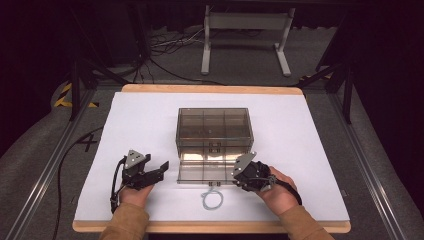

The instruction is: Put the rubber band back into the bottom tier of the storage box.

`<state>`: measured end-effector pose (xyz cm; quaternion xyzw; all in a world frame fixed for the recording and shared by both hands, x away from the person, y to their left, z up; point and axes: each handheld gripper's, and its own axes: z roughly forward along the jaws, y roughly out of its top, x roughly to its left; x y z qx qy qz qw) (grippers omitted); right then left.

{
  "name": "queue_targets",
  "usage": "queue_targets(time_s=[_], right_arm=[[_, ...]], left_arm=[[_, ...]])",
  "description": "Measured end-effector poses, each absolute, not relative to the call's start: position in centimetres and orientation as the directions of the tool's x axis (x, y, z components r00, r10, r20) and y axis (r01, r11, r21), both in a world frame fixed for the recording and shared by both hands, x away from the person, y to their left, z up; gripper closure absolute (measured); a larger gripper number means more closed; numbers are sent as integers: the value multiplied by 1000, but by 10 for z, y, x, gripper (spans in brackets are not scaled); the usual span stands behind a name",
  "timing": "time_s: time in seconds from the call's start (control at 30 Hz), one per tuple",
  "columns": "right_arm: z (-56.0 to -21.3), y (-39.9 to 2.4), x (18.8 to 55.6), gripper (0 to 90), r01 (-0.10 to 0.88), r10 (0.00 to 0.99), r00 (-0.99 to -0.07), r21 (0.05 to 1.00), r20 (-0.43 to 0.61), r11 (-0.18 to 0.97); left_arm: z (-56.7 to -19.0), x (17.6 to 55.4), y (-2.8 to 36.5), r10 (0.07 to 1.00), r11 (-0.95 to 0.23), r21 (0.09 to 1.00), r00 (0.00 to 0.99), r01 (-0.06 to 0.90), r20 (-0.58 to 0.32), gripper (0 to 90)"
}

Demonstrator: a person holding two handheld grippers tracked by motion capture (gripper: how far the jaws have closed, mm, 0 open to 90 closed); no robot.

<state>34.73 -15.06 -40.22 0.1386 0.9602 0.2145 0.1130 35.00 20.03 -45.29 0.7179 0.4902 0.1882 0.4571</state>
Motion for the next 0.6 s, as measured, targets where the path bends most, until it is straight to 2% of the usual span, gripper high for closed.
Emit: queue_targets(time_s=[0.6], right_arm=[[-401,-150,340,807,217,311,-937,434,-160,875]], left_arm=[[-453,351,200,878,-98,842,445,530,-178,244]])
